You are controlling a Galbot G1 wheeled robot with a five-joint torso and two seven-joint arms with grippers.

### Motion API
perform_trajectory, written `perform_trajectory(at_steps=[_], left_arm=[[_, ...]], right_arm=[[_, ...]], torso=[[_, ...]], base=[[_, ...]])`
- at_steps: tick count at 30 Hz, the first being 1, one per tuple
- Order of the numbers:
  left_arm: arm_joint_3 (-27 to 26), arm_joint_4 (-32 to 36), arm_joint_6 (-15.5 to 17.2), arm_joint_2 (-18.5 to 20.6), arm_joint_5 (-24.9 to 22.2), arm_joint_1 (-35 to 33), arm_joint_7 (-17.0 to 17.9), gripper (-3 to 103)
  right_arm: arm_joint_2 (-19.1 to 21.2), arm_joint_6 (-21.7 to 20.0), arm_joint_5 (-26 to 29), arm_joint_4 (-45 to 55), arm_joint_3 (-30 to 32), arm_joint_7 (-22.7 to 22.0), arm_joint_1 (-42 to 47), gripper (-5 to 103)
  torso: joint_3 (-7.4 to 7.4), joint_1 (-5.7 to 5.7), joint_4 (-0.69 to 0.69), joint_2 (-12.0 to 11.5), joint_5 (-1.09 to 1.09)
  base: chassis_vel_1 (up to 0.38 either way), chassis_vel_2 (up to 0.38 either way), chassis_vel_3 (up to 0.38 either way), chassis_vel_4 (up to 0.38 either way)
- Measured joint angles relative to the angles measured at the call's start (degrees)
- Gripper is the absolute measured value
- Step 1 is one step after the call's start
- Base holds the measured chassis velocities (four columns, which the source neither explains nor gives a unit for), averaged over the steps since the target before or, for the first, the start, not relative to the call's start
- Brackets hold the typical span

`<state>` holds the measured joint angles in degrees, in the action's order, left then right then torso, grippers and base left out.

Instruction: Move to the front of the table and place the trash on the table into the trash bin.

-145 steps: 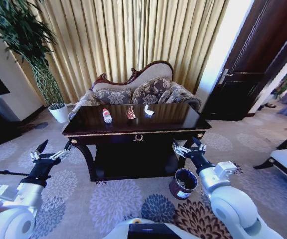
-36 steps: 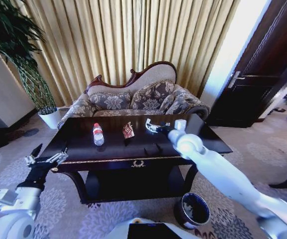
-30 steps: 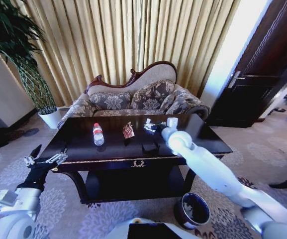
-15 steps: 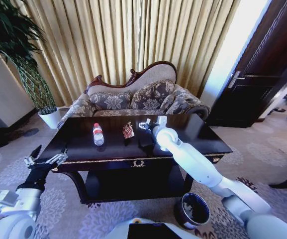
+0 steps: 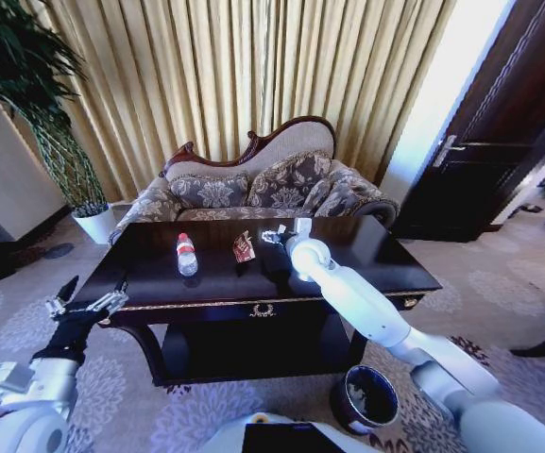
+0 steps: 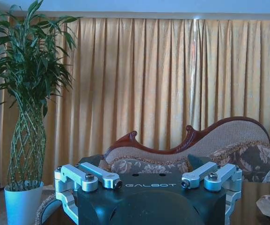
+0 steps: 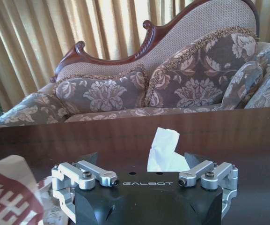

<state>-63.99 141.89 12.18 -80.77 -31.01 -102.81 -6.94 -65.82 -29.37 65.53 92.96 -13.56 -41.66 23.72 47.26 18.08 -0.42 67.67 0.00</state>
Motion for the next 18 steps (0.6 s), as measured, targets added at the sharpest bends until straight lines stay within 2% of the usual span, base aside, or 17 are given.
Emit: perform_trajectory(at_steps=[16,17,18], left_arm=[[-0.04,-0.17,-0.12,0.36,-0.51,0.32,-0.07,100],[-0.04,-0.17,-0.13,0.47,-0.6,0.35,-0.07,100],[-0.05,-0.17,-0.14,0.55,-0.66,0.36,-0.08,100]], right_arm=[[-0.37,0.27,-4.62,-6.22,-1.08,0.69,-1.18,100],[-0.28,0.32,-5.03,-6.4,-1.23,0.7,-1.15,90],[-0.26,0.35,-5.28,-6.5,-1.31,0.71,-1.11,90]], torso=[[0.0,0.0,0.0,0.0,0.0],[0.0,0.0,0.0,0.0,0.0],[0.0,0.0,0.0,0.0,0.0]], base=[[0.0,0.0,0.0,0.0],[0.0,0.0,0.0,0.0],[0.0,0.0,0.0,0.0]])
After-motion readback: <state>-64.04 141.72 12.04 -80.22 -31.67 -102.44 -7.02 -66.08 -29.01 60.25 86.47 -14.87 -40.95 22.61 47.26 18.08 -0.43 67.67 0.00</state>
